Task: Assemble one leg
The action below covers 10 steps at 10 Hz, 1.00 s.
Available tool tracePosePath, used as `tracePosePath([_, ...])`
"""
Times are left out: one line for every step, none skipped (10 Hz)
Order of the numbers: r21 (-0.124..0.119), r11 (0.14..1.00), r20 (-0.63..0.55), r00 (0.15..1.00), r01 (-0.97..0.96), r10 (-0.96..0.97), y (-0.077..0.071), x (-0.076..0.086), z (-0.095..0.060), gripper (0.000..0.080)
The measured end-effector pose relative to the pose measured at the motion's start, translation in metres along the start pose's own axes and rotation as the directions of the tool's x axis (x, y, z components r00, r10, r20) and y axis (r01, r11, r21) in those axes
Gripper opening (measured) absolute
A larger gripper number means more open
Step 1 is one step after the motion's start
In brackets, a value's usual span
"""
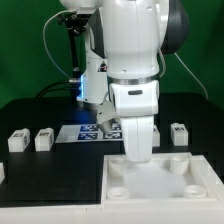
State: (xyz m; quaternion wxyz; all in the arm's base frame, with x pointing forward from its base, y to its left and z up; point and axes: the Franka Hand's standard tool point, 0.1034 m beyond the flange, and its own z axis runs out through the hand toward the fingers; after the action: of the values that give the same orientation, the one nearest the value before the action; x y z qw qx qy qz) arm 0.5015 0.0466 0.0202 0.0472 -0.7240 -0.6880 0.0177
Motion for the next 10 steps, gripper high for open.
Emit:
tracePosePath([0.001,1.0,0.0,1.0,0.0,0.0,-0.0004,-0.0002,0.0003,0.0068])
tracePosePath([0.001,1.0,0.0,1.0,0.0,0.0,-0.0004,-0.0003,0.0003,0.0287])
tracePosePath([0.001,1.0,0.0,1.0,0.0,0.0,-0.0005,-0.0003,0.0004,0.0287])
tracePosePath([0.001,1.0,0.0,1.0,-0.001,0.001,-0.0006,-0.0003,0.0005,0.0476])
tracePosePath([0.001,1.0,0.0,1.0,-0.001,0.001,-0.0006,-0.0003,0.0005,0.0613])
tracePosePath([0.001,1.0,0.0,1.0,-0.001,0.001,-0.0007,-0.0003,0.0005,0.0613])
tracePosePath([0.002,1.0,0.0,1.0,-0.001,0.001,-0.0007,-0.0003,0.0006,0.0641])
tracePosePath([0.002,1.0,0.0,1.0,-0.001,0.001,-0.0008,-0.0004,0.0006,0.0641])
tracePosePath([0.002,1.0,0.0,1.0,-0.001,0.001,-0.0008,-0.0005,0.0007,0.0649])
tracePosePath([0.002,1.0,0.0,1.0,-0.001,0.001,-0.0008,-0.0005,0.0008,0.0649])
